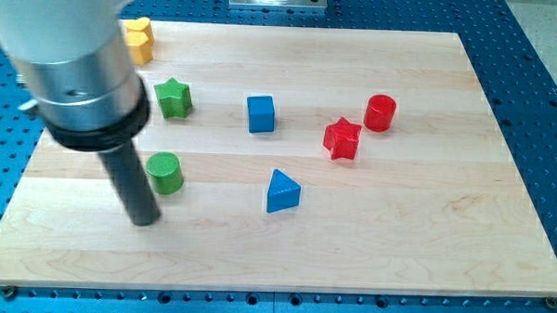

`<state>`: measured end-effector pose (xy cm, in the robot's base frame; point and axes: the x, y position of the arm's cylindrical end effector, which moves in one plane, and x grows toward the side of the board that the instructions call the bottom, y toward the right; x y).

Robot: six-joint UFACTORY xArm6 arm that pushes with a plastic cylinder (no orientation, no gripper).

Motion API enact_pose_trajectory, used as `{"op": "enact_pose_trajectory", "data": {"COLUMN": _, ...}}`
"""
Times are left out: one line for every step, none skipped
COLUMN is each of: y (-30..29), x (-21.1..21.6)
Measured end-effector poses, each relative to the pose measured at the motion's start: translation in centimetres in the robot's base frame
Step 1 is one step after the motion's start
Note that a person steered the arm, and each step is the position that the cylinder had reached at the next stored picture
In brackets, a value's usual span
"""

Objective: Push the green circle up

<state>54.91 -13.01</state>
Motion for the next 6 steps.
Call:
{"op": "enact_pose_trajectory", "data": {"y": 1.2, "x": -3.0}}
{"op": "enact_pose_trajectory", "data": {"y": 1.2, "x": -6.0}}
{"op": "enact_pose_trajectory", "data": {"y": -1.8, "x": -4.4}}
{"op": "enact_pose_trajectory", "data": {"y": -6.3, "x": -4.1}}
{"op": "enact_pose_trajectory", "data": {"y": -5.6, "x": -4.3}}
{"op": "enact_pose_trajectory", "data": {"y": -1.4, "x": -6.3}}
